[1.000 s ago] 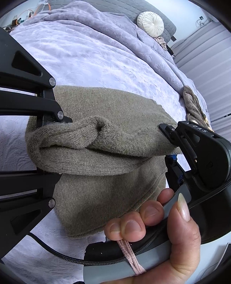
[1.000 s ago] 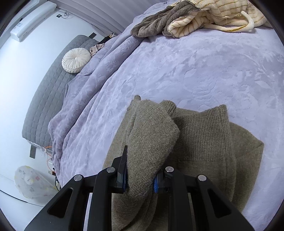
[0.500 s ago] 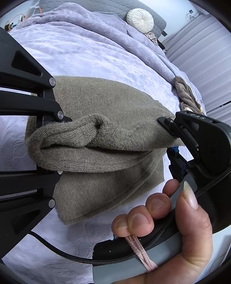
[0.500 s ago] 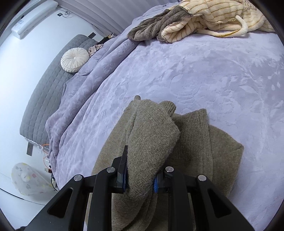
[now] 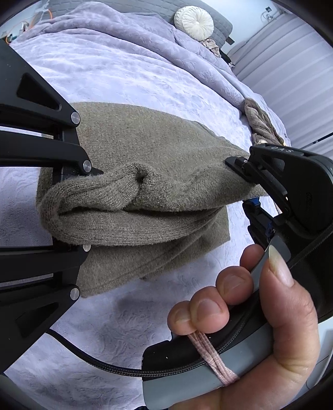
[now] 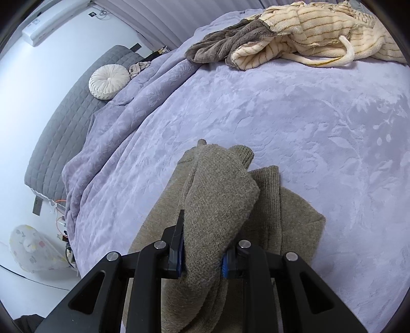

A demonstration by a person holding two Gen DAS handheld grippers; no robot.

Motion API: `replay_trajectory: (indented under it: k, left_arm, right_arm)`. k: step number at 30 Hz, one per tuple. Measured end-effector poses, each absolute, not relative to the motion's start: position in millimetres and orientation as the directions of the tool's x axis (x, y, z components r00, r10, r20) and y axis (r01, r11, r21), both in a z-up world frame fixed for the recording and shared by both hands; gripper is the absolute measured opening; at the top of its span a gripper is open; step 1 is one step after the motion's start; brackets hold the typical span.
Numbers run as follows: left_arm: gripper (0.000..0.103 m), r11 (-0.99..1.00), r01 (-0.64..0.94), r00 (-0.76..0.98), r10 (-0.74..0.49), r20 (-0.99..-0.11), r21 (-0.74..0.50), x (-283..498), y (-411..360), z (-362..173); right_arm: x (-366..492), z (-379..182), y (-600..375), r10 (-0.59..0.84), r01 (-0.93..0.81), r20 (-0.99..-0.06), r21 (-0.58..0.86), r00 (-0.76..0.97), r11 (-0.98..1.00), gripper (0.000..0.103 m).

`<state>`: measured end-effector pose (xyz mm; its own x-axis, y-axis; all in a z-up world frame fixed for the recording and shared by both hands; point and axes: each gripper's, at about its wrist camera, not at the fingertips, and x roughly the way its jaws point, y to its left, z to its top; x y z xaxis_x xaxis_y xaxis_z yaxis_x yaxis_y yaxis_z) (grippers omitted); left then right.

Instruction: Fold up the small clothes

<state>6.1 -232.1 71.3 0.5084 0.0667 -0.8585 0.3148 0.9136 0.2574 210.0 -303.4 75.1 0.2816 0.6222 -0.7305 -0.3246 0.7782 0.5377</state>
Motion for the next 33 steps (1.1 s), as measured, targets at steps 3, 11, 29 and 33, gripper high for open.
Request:
replay_trajectory:
  k: [3,11,29,33]
  left_arm:
    - [0.019,0.913,0.322,0.5,0.06,-0.864,0.25,7.7,-230.4,70.6]
    - [0.019,0.914,0.334,0.475,0.048,-0.879,0.23,19.1,-225.2,70.0]
    - [0.019,0.9,0.362,0.444,0.061,-0.894,0.241,33.4,-225.6,48.0]
    - [0.019,0.889,0.367,0.46,0.085,-0.884,0.276,34.3,-231.2,40.8]
  right_arm:
    - [211.6,75.7,-304.4,0.614,-0.334,-0.74,0.525,0.274,0.783,0.023]
    - [214.5,73.8,-301.5,0.58,-0.362,-0.771,0.479,0.261,0.8,0.023]
    - [221.4,49.5,-313.6,0.533,-0.353,-0.812,0.439,0.237,0.826,0.023]
    - [222.2,35.6,-320.8,0.511,-0.324,-0.825,0.428,0.241,0.843,0.023]
